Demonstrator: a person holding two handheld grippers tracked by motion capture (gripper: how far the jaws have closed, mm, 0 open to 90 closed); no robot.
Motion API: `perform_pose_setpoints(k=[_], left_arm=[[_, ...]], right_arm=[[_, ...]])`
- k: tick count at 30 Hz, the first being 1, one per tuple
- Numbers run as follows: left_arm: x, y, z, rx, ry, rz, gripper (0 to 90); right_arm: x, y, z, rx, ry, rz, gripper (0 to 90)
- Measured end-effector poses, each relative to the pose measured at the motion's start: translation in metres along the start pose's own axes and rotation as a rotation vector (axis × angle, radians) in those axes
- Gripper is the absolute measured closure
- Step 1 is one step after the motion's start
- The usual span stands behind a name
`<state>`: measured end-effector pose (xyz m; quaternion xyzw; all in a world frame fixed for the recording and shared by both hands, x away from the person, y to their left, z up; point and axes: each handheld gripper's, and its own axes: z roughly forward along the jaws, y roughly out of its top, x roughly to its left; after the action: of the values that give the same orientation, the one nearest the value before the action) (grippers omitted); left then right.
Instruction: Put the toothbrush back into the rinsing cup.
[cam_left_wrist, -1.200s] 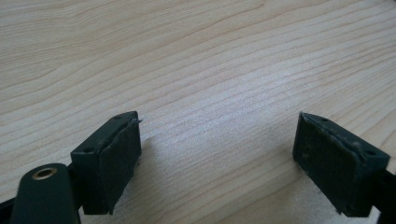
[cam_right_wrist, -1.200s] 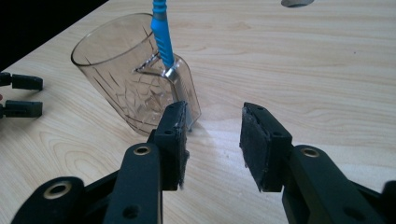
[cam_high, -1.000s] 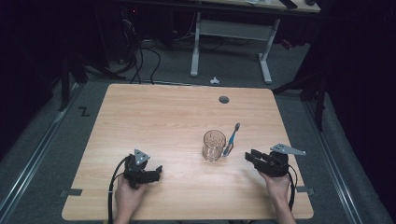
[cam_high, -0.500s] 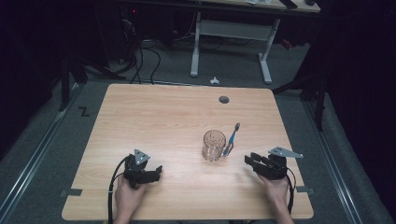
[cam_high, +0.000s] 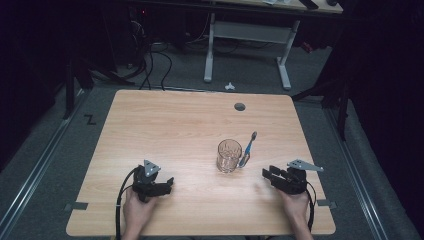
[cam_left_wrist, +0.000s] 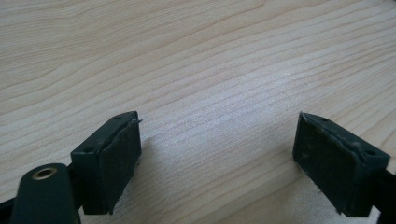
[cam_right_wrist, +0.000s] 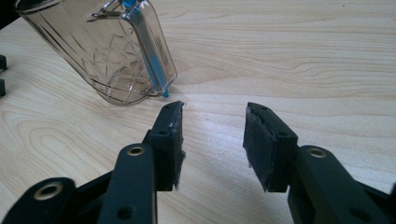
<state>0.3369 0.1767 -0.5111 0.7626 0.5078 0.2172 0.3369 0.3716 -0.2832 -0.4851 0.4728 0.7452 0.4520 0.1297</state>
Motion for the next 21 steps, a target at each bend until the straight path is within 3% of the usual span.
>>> perform_pose_setpoints(k=[21], left_arm=[[0.000, 0.000, 0.000, 0.000, 0.000, 0.000, 15.8]], right_arm=[[0.008, -0.005, 0.011, 0.053, -0.104, -0.098, 51.1]])
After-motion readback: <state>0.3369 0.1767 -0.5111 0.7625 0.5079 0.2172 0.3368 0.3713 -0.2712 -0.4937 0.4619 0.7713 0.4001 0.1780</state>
